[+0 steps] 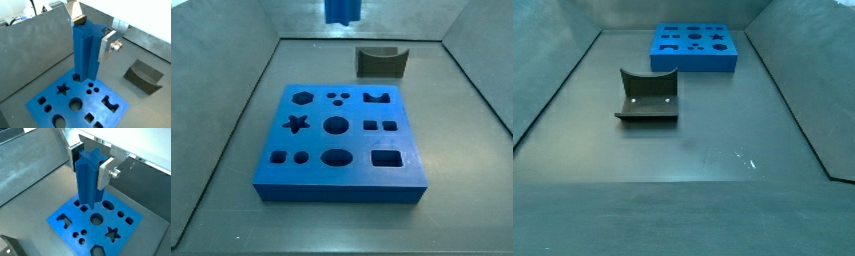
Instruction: Insert the star object.
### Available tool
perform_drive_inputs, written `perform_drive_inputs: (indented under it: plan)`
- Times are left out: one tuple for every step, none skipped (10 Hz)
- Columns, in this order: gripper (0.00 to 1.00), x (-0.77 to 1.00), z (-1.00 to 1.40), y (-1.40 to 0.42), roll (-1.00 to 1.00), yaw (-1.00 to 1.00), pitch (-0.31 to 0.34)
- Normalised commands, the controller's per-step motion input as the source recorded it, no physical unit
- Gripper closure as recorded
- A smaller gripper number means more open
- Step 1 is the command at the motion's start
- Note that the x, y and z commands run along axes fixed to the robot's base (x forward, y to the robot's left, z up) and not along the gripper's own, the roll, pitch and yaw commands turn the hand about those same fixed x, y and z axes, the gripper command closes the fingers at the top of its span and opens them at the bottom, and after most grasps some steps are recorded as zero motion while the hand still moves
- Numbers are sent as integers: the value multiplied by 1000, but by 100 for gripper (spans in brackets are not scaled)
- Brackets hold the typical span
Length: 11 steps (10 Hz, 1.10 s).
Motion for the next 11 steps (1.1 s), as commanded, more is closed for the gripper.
perform_drive_inputs:
  plan:
    - [100,0,-580,-186,-213,0,-154]
    - [100,0,-646,-77,-201,0,-131]
    - [100,-111,-929,-71,-73,-74,-100]
    - [100,-226,-1000,-49,0,-206,-84]
    - [100,-280,-866,-177,156,-191,-40]
    - [100,-431,-709,-177,210,-163,-21]
    - [100,-474,-460,-189,293,-151,0]
    - [100,-446,-426,-111,256,-154,0]
    - [100,-360,-589,0,41,-174,0]
    - [100,-314,-537,0,0,-360,0]
    - [100,-237,-446,0,0,-380,-1]
